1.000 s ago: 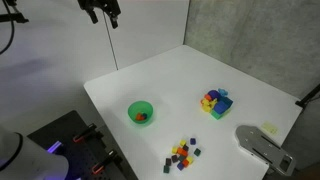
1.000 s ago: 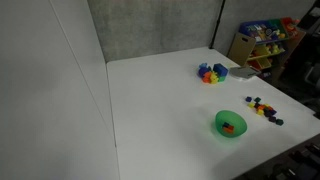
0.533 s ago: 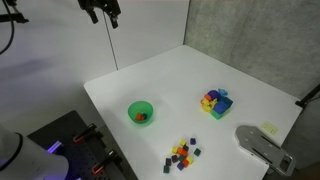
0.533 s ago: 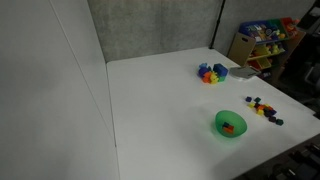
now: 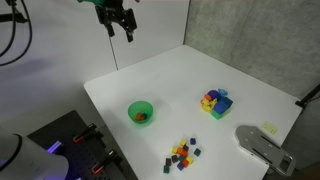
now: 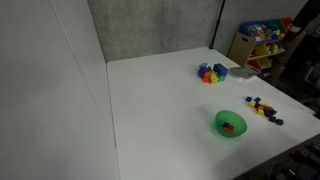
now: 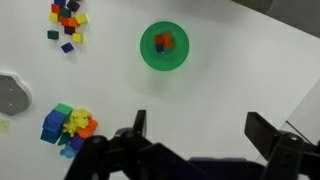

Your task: Put one purple block inside the green bowl

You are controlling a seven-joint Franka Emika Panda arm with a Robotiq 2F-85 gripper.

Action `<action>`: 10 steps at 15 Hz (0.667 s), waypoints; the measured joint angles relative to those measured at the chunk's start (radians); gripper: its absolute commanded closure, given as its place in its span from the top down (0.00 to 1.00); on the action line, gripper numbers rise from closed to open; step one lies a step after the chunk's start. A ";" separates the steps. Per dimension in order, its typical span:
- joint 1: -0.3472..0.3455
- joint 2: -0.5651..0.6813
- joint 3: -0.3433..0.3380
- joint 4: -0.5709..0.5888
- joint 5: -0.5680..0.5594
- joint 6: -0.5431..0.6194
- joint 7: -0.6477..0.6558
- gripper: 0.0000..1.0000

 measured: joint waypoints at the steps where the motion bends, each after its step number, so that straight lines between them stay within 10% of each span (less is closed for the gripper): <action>1: -0.013 0.023 -0.007 -0.007 -0.010 0.027 0.000 1.00; 10: -0.073 0.302 -0.118 -0.063 0.013 0.345 -0.070 1.00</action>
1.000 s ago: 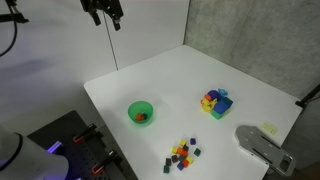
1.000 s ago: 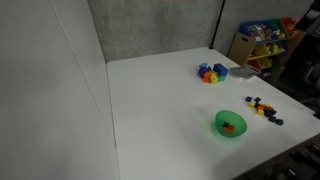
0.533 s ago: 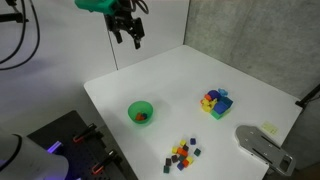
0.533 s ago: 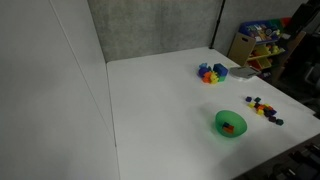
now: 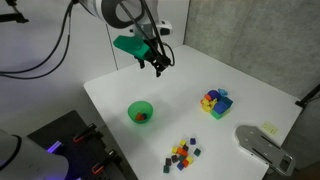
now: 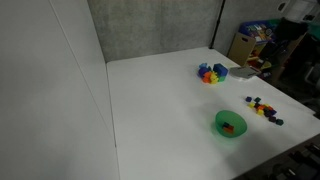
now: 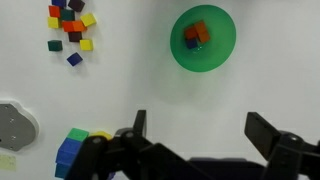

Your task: Put one purple block inside the green bowl

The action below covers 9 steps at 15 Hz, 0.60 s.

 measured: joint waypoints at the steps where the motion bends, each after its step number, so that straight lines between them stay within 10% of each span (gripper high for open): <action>1: -0.005 0.030 -0.007 0.000 0.005 0.027 -0.012 1.00; 9: -0.090 0.267 -0.038 -0.021 0.000 0.182 -0.026 1.00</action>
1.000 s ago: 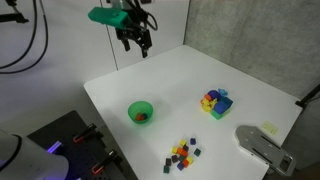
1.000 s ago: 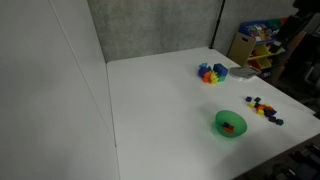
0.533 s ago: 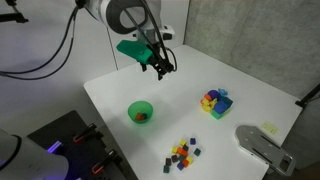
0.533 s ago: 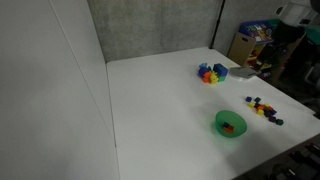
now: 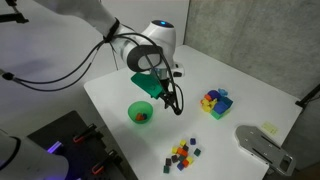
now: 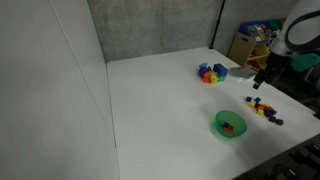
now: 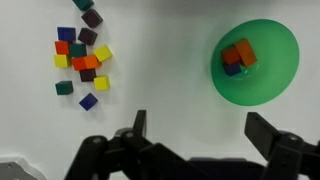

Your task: Put one purple block inside the green bowl

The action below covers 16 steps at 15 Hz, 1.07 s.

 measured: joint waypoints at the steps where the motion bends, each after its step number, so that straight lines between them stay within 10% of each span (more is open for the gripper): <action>1: -0.014 0.025 -0.006 -0.005 0.000 0.017 0.000 1.00; 16: -0.182 0.222 -0.039 -0.056 -0.002 0.264 -0.045 1.00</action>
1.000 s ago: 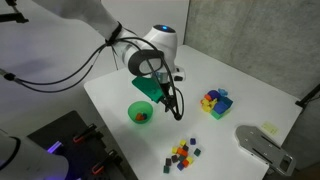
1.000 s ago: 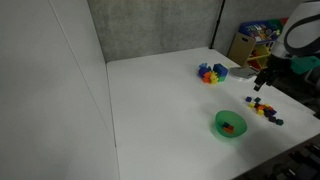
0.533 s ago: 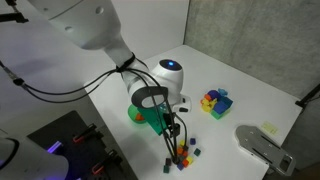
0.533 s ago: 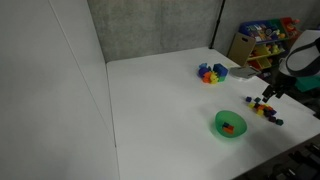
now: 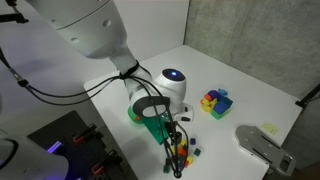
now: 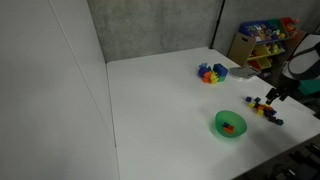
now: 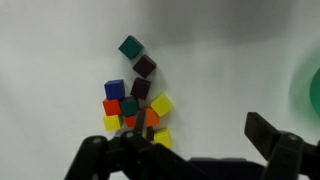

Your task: Put one purple block inside the green bowl

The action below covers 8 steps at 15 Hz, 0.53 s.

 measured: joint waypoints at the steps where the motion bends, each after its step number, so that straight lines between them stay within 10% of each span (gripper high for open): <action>1: 0.001 0.000 0.000 0.000 0.000 0.000 0.000 1.00; 8: -0.024 0.090 -0.036 0.007 0.002 0.068 0.033 1.00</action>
